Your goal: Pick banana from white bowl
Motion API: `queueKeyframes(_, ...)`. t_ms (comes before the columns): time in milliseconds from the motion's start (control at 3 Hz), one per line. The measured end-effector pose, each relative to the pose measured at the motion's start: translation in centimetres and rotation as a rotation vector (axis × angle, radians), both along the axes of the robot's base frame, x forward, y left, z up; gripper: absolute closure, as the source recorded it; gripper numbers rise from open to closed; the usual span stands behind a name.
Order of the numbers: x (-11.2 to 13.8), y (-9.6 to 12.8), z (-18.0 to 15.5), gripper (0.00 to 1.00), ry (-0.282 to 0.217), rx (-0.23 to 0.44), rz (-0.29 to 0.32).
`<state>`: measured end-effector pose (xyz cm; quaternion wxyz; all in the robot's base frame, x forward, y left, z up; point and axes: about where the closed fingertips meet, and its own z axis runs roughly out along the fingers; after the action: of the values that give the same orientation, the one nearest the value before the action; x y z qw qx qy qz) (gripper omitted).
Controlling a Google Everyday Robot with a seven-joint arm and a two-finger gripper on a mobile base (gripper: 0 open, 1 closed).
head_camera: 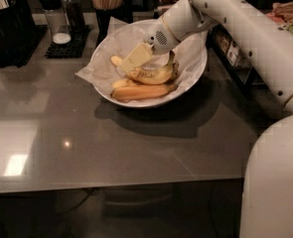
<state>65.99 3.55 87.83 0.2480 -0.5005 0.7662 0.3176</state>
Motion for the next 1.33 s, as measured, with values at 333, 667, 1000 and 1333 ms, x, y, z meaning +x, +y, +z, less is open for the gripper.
queueKeyframes(333, 0.0, 0.2, -0.4, 0.28, 0.005, -0.017, -0.005)
queueKeyframes(667, 0.0, 0.6, -0.7, 0.31, 0.006, -0.065, -0.012)
queueKeyframes(1000, 0.1, 1.0, -1.2, 0.29, 0.004, -0.168, -0.040)
queueKeyframes(1333, 0.3, 1.2, -1.6, 0.46, 0.001, -0.249, -0.068)
